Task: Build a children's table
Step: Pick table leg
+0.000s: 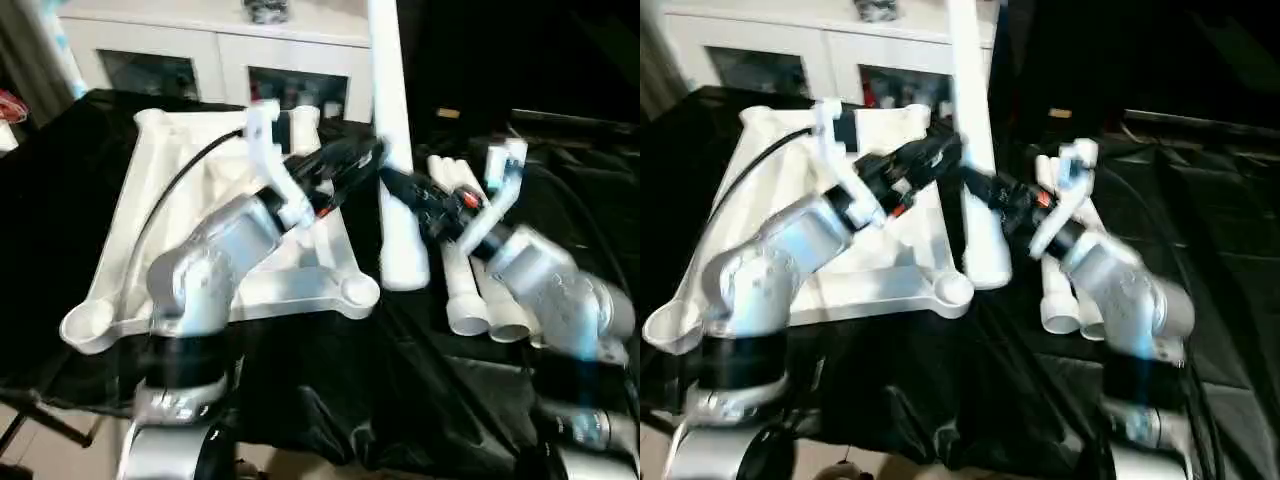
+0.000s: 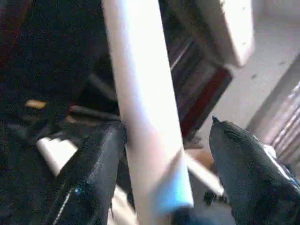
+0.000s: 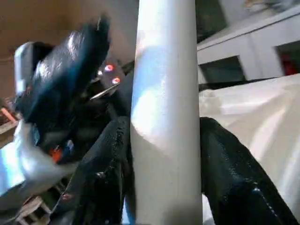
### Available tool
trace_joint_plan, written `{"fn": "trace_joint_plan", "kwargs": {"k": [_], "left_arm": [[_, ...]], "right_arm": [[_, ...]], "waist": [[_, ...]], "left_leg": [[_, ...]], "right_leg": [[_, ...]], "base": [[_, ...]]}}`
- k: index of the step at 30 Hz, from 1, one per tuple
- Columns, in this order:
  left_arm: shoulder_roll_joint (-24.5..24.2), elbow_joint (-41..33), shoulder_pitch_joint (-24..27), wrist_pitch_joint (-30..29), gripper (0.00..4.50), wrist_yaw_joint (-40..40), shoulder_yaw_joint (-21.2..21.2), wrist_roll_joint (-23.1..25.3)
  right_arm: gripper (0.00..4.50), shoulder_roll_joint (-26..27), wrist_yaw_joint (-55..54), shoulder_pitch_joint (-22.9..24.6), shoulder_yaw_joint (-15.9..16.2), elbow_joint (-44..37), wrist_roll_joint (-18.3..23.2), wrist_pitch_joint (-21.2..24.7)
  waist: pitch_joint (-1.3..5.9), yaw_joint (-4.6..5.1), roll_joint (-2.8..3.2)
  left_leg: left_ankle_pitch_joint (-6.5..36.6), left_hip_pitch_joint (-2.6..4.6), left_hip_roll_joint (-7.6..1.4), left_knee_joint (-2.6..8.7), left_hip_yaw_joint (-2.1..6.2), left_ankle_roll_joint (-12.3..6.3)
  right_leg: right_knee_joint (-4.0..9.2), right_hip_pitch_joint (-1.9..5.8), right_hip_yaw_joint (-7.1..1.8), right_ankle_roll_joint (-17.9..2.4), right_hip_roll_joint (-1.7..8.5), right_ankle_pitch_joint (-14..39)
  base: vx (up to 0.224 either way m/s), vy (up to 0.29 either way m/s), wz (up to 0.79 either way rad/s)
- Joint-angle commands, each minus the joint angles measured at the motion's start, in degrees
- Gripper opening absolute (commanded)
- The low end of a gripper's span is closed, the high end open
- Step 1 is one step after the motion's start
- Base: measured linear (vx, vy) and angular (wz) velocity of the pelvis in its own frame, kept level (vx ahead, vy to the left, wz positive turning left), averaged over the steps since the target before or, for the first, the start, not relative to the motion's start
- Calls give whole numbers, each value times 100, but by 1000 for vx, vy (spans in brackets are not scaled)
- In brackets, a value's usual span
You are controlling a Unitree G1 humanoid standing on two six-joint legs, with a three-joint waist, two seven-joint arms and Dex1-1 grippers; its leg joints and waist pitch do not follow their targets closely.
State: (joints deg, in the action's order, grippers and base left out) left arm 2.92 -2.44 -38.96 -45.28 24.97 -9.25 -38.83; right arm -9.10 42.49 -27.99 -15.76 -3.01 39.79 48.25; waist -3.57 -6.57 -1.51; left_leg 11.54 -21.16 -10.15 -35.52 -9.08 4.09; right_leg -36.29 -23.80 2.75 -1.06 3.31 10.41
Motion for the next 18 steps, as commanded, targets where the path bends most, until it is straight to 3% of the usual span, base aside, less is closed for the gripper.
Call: {"fn": "trace_joint_plan", "kwargs": {"k": [1, 4, 11, 13, 17, 18], "left_arm": [[43, -1, -116, -151, 367, 45, -80, -267], [51, -51, -129, -294, 408, 90, -110, -428], [-108, -19, -109, -388, 450, -29, 120, -226], [-193, 58, -154, -350, 408, -164, 235, -26], [-246, 159, -241, -330, 395, -365, 267, 145], [-253, 352, -398, -413, 362, -677, 159, 249]], "right_arm": [[180, -63, 92, 33, 56, -249, 152, 56], [180, -82, 121, 78, 103, -337, 237, 81], [180, -191, 146, 146, 294, -457, 215, 32], [180, -225, 34, 105, 388, -497, 75, -50], [180, -249, -126, 58, 489, -541, -82, -149], [180, -213, -420, -27, 650, -579, -374, -264]], "waist": [[398, -40, -6], [399, -33, -21], [404, -45, -13], [403, -43, -11], [399, -31, 12], [401, -41, 37]], "left_leg": [[607, 8, -205, 427, 44, -104], [615, 2, -203, 434, 47, -84], [525, -8, -210, 440, 54, -78], [541, -8, -214, 445, 57, -58], [577, -5, -206, 449, 61, 13], [579, -4, -210, 451, 71, 48]], "right_leg": [[511, 372, -235, -866, 435, 1478], [528, 364, -233, -804, 430, 1558], [517, 364, -237, -745, 428, 1398], [520, 362, -237, -714, 427, 1424], [534, 356, -238, -642, 420, 1459], [520, 357, -238, -667, 431, 1433]], "base": [[0, 0, 0], [0, 0, 0], [0, 0, 0], [0, 0, 0], [0, 0, 0], [0, 0, 0]]}}
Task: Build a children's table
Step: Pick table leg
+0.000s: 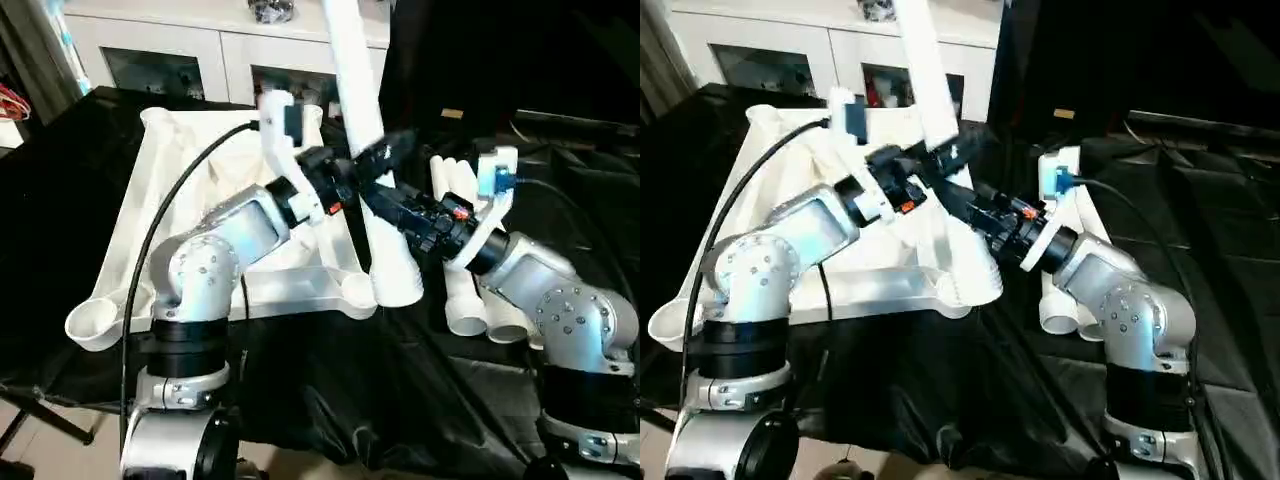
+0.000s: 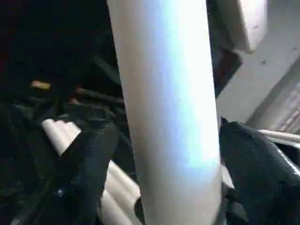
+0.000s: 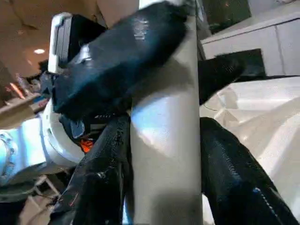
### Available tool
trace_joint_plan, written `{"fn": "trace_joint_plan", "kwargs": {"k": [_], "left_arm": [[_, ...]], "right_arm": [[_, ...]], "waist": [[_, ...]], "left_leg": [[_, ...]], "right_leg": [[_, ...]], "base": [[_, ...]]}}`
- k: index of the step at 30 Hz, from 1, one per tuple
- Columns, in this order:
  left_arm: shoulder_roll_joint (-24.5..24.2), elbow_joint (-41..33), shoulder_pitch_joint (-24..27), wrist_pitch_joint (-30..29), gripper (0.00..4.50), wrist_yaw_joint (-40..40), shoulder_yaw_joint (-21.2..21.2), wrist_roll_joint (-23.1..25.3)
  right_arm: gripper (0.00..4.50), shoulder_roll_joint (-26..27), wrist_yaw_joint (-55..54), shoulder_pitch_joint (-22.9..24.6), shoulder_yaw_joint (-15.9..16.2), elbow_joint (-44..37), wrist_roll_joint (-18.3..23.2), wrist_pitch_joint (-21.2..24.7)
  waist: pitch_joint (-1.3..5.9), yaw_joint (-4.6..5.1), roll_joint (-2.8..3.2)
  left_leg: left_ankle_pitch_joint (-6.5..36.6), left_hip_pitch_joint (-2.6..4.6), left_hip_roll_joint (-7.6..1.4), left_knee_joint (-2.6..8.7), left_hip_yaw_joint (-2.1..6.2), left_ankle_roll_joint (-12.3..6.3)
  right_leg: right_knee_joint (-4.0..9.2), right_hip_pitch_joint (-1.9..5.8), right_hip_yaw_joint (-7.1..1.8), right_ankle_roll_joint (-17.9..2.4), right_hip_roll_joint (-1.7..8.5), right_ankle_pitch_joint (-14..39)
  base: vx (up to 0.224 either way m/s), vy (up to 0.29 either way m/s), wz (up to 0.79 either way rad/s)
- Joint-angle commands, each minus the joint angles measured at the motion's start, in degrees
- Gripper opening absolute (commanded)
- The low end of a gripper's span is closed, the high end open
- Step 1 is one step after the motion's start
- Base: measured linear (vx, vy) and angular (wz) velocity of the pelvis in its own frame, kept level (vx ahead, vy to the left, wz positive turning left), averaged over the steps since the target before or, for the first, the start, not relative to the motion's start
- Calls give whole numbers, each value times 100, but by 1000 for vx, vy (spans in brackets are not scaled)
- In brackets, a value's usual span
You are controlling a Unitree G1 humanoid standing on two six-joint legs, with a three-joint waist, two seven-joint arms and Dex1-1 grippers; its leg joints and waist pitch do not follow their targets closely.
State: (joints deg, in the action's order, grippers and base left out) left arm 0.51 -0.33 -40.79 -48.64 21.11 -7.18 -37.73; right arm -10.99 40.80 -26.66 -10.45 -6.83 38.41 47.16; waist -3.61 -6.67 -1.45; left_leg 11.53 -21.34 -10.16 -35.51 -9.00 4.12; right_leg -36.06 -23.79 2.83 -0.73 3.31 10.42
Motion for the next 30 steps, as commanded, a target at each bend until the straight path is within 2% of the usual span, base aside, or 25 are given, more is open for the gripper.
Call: {"fn": "trace_joint_plan", "kwargs": {"k": [1, 3, 5, 8, 11, 14, 18, 23, 25, 27, 29, 30], "left_arm": [[-14, 244, -293, -75, 361, -448, -83, 229], [-14, 326, -351, -57, 356, -553, -99, 303], [35, 519, -482, 61, 321, -845, -186, 408], [81, 612, -559, 179, 308, -1022, -246, 468], [90, 628, -582, 257, 275, -1060, -214, 533], [146, 604, -577, 242, 250, -1166, -242, 523], [173, 554, -535, 163, 219, -1087, -293, 365], [116, 490, -487, 79, 200, -849, -223, 233], [87, 441, -447, 68, 193, -647, -176, 128], [30, 393, -425, 47, 190, -386, -108, 28], [-161, 287, -389, 115, 188, 251, 105, -75], [-323, 214, -371, 148, 188, 742, 258, -154]], "right_arm": [[180, 15, -392, -204, 190, -209, -342, -202], [180, 46, -490, -234, 260, -221, -428, -241], [180, 152, -732, -306, 415, -230, -596, -309], [180, 219, -866, -342, 515, -240, -705, -330], [180, 258, -971, -342, 615, -257, -752, -365], [180, 287, -1079, -373, 685, -219, -847, -376], [180, 232, -1098, -369, 796, -201, -912, -373], [180, 115, -985, -354, 833, -129, -945, -414], [250, 12, -855, -345, 794, -82, -873, -397], [256, -104, -655, -328, 736, -62, -726, -317], [269, -312, -233, -270, 679, -122, -436, -129], [292, -490, 110, -212, 670, -195, -233, 18]], "waist": [[393, -18, 23], [397, -15, 13], [397, -5, 11], [407, -9, 17], [414, -10, 19], [417, -4, 35], [412, -13, 30], [405, -13, 26], [406, -17, 28], [407, -13, 16], [412, -29, 15], [406, -31, 25]], "left_leg": [[619, 15, -204, 453, 55, 73], [656, 21, -194, 455, 64, 114], [652, 9, -195, 458, 68, 115], [577, 5, -196, 451, 69, 107], [539, 4, -203, 452, 68, 81], [492, 0, -208, 448, 67, 60], [541, 5, -210, 451, 63, 70], [577, 3, -206, 453, 61, 58], [607, 6, -207, 454, 64, 61], [592, 5, -207, 453, 62, 39], [553, 15, -202, 447, 58, -36], [533, 10, -216, 450, 56, -53]], "right_leg": [[514, 341, -246, -685, 415, 1465], [518, 357, -243, -654, 424, 1546], [511, 356, -247, -626, 424, 1533], [488, 357, -246, -724, 420, 1244], [466, 369, -247, -787, 426, 1058], [453, 371, -245, -867, 427, 864], [458, 381, -245, -908, 436, 889], [468, 378, -250, -852, 436, 978], [468, 379, -249, -848, 436, 1020], [468, 383, -247, -847, 434, 993], [462, 389, -249, -878, 430, 952], [457, 378, -253, -910, 433, 904]], "base": [[0, 0, 0], [0, 0, 0], [0, 0, 0], [0, 0, 0], [0, 0, 0], [0, 0, 0], [0, 0, 0], [0, 0, 0], [0, 0, 0], [0, 0, 0], [0, 0, 0], [0, 0, 0]]}}
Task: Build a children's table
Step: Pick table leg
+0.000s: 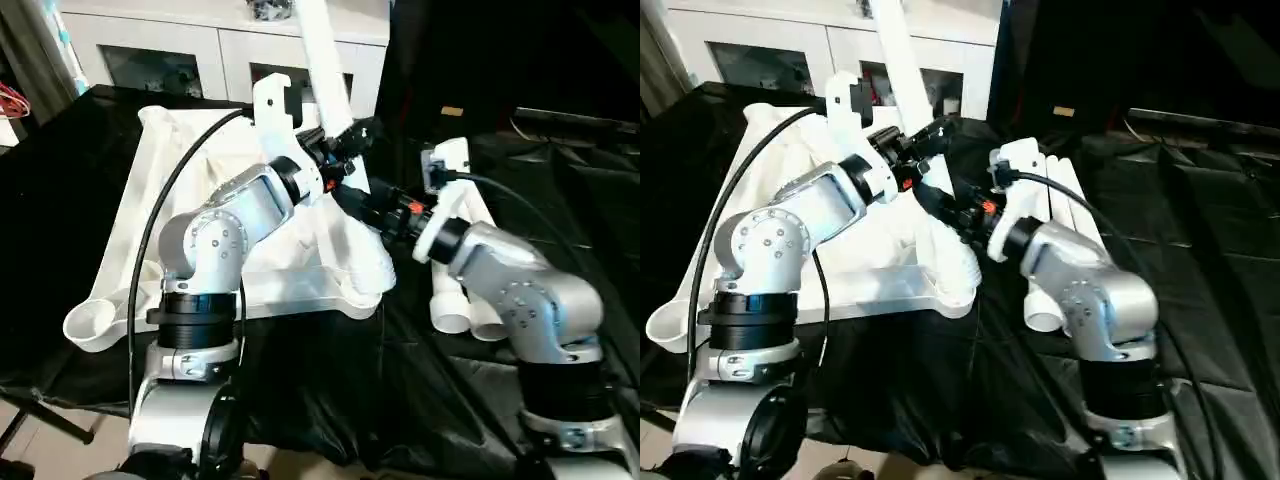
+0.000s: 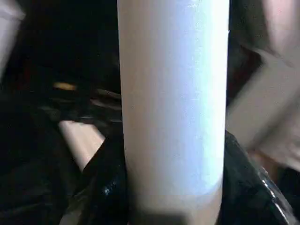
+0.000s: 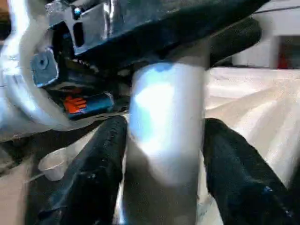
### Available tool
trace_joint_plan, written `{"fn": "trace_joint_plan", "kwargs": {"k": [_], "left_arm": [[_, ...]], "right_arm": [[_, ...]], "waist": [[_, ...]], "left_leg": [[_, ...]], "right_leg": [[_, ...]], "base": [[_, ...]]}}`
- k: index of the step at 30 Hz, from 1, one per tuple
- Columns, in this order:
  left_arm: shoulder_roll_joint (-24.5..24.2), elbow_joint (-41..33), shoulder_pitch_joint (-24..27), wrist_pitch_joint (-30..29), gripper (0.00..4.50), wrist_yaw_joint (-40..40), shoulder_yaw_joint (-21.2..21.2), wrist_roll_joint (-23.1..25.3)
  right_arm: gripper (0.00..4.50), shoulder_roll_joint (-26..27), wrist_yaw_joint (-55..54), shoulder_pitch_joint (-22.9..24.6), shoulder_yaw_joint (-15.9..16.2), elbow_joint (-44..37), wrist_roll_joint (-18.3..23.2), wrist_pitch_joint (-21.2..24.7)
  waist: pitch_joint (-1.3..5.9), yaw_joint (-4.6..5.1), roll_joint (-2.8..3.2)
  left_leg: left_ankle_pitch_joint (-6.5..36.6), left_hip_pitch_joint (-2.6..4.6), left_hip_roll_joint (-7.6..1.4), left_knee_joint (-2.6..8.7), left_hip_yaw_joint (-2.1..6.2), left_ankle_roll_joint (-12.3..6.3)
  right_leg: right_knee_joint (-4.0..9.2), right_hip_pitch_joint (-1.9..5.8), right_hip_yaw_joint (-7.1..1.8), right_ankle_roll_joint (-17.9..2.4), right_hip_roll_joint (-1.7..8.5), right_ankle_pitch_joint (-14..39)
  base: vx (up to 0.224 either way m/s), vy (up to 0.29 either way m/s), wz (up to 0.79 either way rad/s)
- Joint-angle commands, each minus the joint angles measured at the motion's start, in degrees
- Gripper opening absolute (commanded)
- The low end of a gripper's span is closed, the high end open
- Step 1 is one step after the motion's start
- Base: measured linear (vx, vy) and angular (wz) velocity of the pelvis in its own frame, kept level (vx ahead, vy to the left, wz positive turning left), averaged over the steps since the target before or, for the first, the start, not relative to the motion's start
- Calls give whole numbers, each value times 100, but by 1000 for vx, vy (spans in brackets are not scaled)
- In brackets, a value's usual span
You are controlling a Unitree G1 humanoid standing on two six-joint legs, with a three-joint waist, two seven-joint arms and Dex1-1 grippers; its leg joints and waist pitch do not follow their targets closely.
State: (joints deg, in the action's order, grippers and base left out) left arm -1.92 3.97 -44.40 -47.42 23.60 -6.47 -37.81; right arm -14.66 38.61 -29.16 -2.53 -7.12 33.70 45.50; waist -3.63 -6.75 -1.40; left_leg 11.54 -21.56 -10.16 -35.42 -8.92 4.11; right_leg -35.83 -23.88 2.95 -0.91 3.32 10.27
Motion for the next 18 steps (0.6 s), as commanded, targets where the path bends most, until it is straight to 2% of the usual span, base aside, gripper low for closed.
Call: {"fn": "trace_joint_plan", "kwargs": {"k": [1, 2, 4, 6, 11, 13, 16, 18], "left_arm": [[-108, -227, -11, 13, 188, 588, 204, -170], [-117, -231, -11, 9, 188, 619, 210, -178], [-354, -233, -44, -108, 188, 1185, 350, -290], [-487, -213, -100, -160, 187, 1657, 367, -441], [-626, -229, -175, -180, 186, 2380, 362, -753], [-690, -243, -197, -201, 186, 2623, 406, -853], [-732, -232, -231, -213, 186, 2824, 453, -918], [-755, -187, -254, -186, 186, 2991, 500, -928]], "right_arm": [[296, -189, 449, 62, -116, -194, 310, 233], [302, -210, 489, 69, -115, -203, 334, 249], [321, -438, 808, 126, -21, -246, 401, 320], [324, -660, 1139, 196, 112, -309, 475, 374], [324, -1040, 1789, 387, 367, -577, 694, 506], [298, -1152, 1942, 426, 455, -640, 766, 543], [291, -1227, 2052, 449, 521, -675, 846, 616], [254, -1238, 2105, 455, 545, -658, 876, 639]], "waist": [[413, -31, 21], [413, -31, 18], [415, -33, 16], [397, -35, 17], [397, -49, 13], [395, -45, 20], [389, -51, 24], [392, -62, 17]], "left_leg": [[530, 35, -216, 437, 49, -64], [492, 26, -219, 431, 44, -76], [431, 22, -220, 427, 46, -88], [535, 38, -215, 434, 33, -81], [625, 33, -225, 434, 48, -79], [652, 41, -229, 432, 47, -69], [713, 49, -237, 440, 49, -49], [709, 50, -238, 439, 47, -41]], "right_leg": [[427, 393, -261, -907, 433, 906], [417, 397, -262, -955, 437, 824], [401, 402, -263, -1001, 445, 769], [436, 390, -263, -978, 443, 1032], [448, 406, -255, -990, 458, 1212], [457, 390, -256, -1011, 464, 1313], [468, 384, -258, -974, 459, 1458], [475, 380, -260, -962, 460, 1508]], "base": [[0, 0, 0], [0, 0, 0], [0, 0, 0], [0, 0, 0], [0, 0, 0], [0, 0, 0], [0, 0, 0], [0, 0, 0]]}}
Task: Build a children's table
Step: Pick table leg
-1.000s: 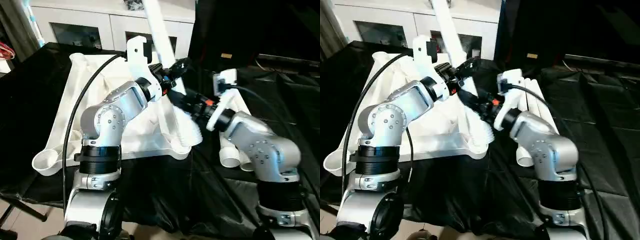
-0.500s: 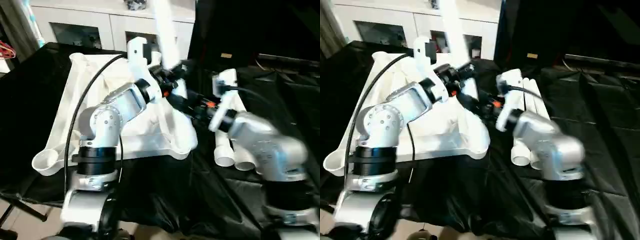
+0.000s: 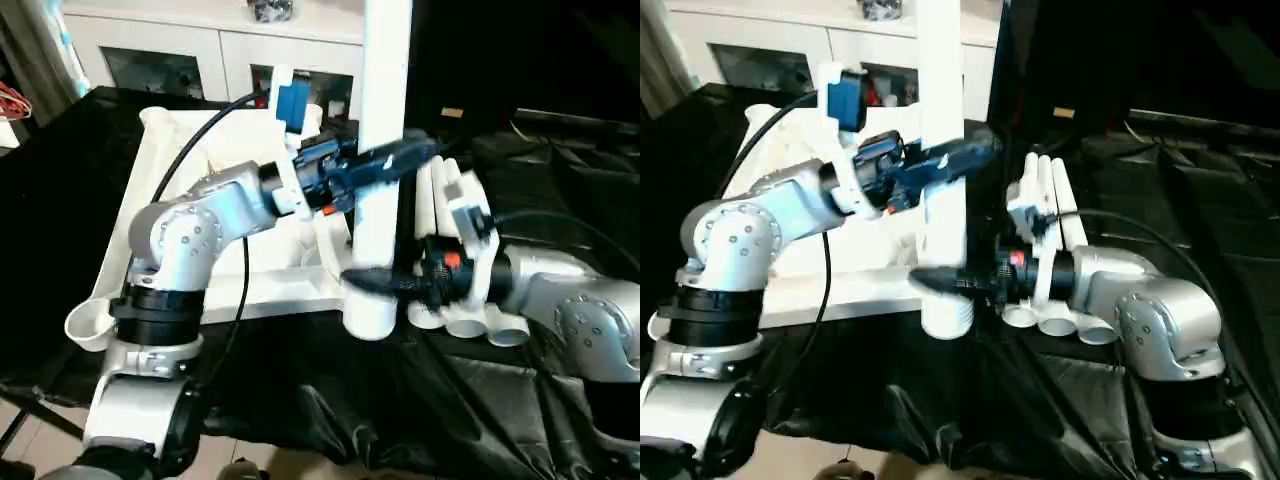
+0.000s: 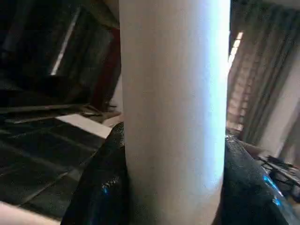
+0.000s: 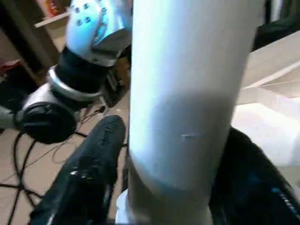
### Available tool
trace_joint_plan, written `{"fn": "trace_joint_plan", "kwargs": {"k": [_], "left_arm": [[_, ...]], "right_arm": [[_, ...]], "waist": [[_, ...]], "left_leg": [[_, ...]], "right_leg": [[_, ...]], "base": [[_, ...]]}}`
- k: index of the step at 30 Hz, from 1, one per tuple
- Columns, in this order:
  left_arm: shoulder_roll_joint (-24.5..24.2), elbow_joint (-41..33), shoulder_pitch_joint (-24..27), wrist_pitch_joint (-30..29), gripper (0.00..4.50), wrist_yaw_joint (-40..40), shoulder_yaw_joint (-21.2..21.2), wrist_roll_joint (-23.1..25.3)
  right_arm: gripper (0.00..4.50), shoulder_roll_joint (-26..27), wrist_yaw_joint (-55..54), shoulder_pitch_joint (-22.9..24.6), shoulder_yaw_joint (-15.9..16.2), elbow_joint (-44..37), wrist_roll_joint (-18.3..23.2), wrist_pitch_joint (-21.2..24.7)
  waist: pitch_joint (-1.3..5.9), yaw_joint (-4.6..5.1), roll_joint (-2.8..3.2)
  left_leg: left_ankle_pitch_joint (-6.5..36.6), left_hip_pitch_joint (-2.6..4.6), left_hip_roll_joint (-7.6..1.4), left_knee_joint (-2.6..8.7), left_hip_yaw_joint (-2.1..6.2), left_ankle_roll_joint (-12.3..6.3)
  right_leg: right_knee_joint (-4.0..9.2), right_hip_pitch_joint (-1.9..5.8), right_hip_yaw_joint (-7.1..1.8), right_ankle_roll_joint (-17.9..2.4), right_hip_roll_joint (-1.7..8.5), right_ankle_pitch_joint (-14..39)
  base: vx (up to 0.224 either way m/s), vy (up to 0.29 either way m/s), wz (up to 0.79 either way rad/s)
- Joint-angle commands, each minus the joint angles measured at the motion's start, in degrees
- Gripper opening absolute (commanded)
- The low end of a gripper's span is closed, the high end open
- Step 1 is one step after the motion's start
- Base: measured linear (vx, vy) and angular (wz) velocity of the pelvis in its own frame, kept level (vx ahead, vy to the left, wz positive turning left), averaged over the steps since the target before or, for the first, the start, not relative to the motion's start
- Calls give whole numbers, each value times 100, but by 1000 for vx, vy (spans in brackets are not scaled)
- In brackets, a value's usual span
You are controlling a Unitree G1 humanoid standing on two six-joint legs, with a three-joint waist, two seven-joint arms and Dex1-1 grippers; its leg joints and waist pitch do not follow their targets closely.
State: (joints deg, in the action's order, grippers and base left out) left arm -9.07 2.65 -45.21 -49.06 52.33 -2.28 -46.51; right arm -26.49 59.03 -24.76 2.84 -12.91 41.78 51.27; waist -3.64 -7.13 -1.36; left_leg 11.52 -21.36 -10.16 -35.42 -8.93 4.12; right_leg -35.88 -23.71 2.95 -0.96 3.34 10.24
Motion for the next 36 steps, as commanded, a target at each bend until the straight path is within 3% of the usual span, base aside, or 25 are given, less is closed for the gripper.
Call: {"fn": "trace_joint_plan", "kwargs": {"k": [1, 2, 5, 12, 15, 16, 20, 27, 29, 32, 36], "left_arm": [[-46, -47, -171, -17, 186, 182, 97, -63], [-47, -63, -167, -30, 186, 192, 96, -79], [-74, -93, -148, -55, 186, 260, 106, -131], [-105, -167, -47, -58, 186, 265, 120, -124], [-29, -43, -50, 122, 256, -158, 93, 154], [-29, -43, -50, 122, 256, -158, 93, 154], [82, -8, -15, 599, 289, -1152, 198, 932], [380, 281, -230, 759, 289, -2816, 75, 1758], [597, 473, -364, 964, 262, -3584, -133, 2048], [703, 535, -406, 1075, 252, -3808, -230, 2092], [827, 553, -439, 1157, 222, -3967, -281, 2068]], "right_arm": [[249, -35, 57, 16, 4, -58, 82, 63], [249, -29, 51, 16, -5, -64, 100, 74], [211, -13, 42, 26, -22, -76, 153, 77], [191, 151, -314, 27, -46, 4, 39, -63], [191, 380, -773, -76, -140, 104, -130, -217], [190, 380, -773, -76, -140, 104, -130, -217], [190, 747, -1636, -275, -270, 229, -556, -497], [189, 1059, -2539, -544, -353, 431, -973, -705], [189, 1157, -2791, -628, -322, 457, -1136, -752], [189, 1196, -2867, -639, -285, 456, -1201, -776], [189, 1263, -2990, -687, -268, 492, -1231, -777]], "waist": [[395, -29, 13], [400, -42, 37], [408, -54, 23], [407, -80, 30], [402, -94, 40], [404, -93, 41], [408, -83, 50], [428, -68, 53], [426, -71, 41], [422, -73, 39], [432, -70, 41]], "left_leg": [[702, 30, -239, 437, 47, -37], [665, 34, -239, 433, 48, -32], [619, 27, -235, 431, 49, -21], [649, 37, -240, 434, 46, 20], [675, 36, -243, 444, 52, 74], [687, 42, -246, 447, 52, 87], [719, 42, -249, 458, 63, 189], [556, 28, -232, 442, 61, 237], [533, 17, -212, 432, 56, 220], [546, 8, -203, 434, 59, 178], [497, 14, -210, 428, 57, 139]], "right_leg": [[475, 362, -263, -959, 459, 1498], [465, 357, -261, -975, 456, 1429], [448, 371, -259, -1012, 451, 1280], [451, 362, -259, -1003, 452, 1326], [452, 353, -258, -972, 453, 1350], [457, 351, -258, -958, 451, 1358], [456, 346, -260, -866, 453, 1350], [412, 364, -261, -822, 427, 919], [421, 379, -260, -824, 424, 891], [436, 394, -261, -765, 442, 998], [421, 383, -256, -839, 428, 806]], "base": [[0, 0, 0], [0, 0, 0], [0, 0, 0], [0, 0, 0], [0, 0, 0], [0, 0, 0], [0, 0, 0], [0, 0, 0], [0, 0, 0], [0, 0, 0], [0, 0, 0]]}}
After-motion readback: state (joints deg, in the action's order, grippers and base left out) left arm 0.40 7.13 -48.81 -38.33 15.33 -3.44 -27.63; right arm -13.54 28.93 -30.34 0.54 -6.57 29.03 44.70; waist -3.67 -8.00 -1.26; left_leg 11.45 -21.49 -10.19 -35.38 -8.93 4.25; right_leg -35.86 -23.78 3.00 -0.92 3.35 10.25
